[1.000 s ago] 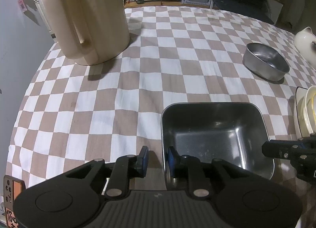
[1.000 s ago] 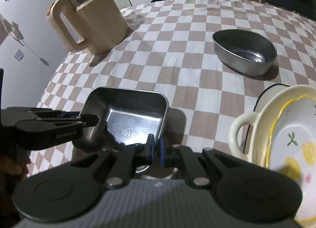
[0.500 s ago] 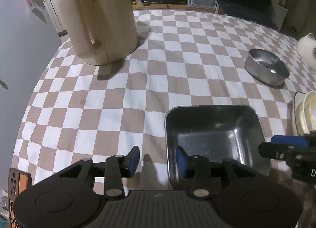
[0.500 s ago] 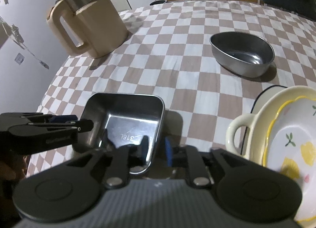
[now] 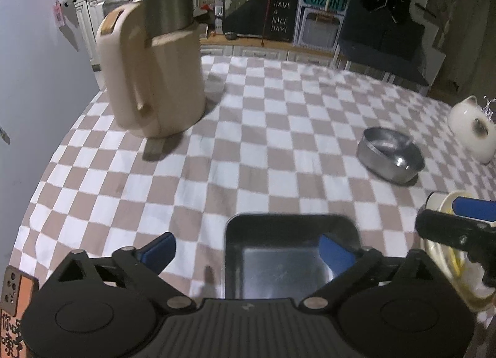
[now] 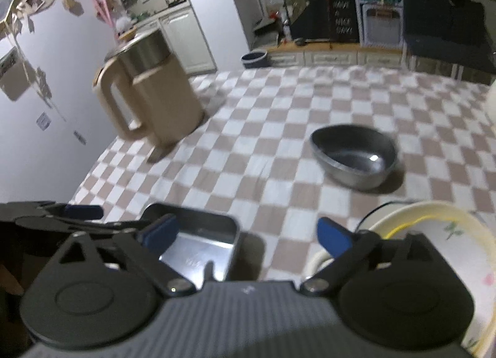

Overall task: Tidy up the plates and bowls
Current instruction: 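Move both grippers to the rim of the oval steel bowl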

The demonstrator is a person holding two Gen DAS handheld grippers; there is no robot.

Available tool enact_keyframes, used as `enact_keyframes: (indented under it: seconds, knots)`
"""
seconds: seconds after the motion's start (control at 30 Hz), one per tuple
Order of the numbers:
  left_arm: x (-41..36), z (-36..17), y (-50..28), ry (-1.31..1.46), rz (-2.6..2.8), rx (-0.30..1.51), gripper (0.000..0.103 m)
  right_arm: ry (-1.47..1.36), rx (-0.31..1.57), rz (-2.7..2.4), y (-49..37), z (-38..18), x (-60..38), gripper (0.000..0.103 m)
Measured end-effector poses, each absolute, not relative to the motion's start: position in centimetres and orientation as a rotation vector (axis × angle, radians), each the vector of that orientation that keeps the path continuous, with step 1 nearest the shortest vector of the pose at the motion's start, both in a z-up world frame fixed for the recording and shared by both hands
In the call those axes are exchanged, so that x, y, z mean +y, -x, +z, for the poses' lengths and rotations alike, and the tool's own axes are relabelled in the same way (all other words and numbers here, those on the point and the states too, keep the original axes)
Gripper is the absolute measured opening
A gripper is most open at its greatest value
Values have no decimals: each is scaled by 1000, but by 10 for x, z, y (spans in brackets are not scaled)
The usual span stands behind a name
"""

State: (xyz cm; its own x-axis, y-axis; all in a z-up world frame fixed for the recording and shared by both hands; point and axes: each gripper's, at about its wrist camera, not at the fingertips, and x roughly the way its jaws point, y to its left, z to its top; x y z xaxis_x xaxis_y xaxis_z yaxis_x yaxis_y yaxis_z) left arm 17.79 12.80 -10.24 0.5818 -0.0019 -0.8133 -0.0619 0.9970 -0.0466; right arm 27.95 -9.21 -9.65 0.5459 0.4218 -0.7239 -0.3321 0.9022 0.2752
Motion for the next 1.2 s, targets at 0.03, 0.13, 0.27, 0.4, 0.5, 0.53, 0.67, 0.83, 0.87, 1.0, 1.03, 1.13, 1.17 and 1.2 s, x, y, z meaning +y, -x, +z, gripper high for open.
enact_keyframes:
  seconds: [0.03, 0.13, 0.27, 0.4, 0.5, 0.53, 0.67, 0.83, 0.87, 1.0, 1.03, 1.13, 1.17, 1.2]
  knots:
    - [125, -101, -179, 76, 32, 939, 102, -114, 879, 442, -281, -95, -98, 102]
    - [113, -95, -183, 86, 15, 899, 103, -125, 852, 420, -286, -89, -113, 102]
    - [92, -89, -192, 68, -3, 850, 103, -132, 824, 374, -295, -83, -138, 103]
    - [76, -89, -204, 96, -15, 822, 103, -156, 809, 313, -306, -82, -164, 103]
    - [66, -90, -214, 142, -25, 811, 103, -174, 798, 273, -316, -82, -184, 103]
    - [63, -91, -217, 157, -27, 808, 103, -181, 798, 261, -320, -83, -190, 103]
    - [47, -95, -235, 182, -35, 801, 103, -206, 817, 212, -333, -91, -209, 103]
    - [24, -102, -255, 195, -83, 812, 103, -228, 863, 185, -354, -104, -219, 102]
    - [19, -104, -259, 186, -93, 814, 103, -238, 878, 171, -360, -108, -221, 101]
    - [7, -112, -276, 175, -102, 831, 99, -347, 919, 155, -381, -125, -237, 82]
    - [6, -114, -280, 182, -96, 841, 94, -377, 924, 156, -385, -128, -240, 77]
    - [8, -124, -293, 224, -66, 865, 75, -425, 929, 185, -397, -137, -243, 68]
    - [10, -127, -296, 237, -61, 871, 73, -424, 931, 191, -400, -139, -242, 66]
    - [12, -130, -300, 254, -59, 878, 72, -423, 929, 195, -403, -141, -241, 61]
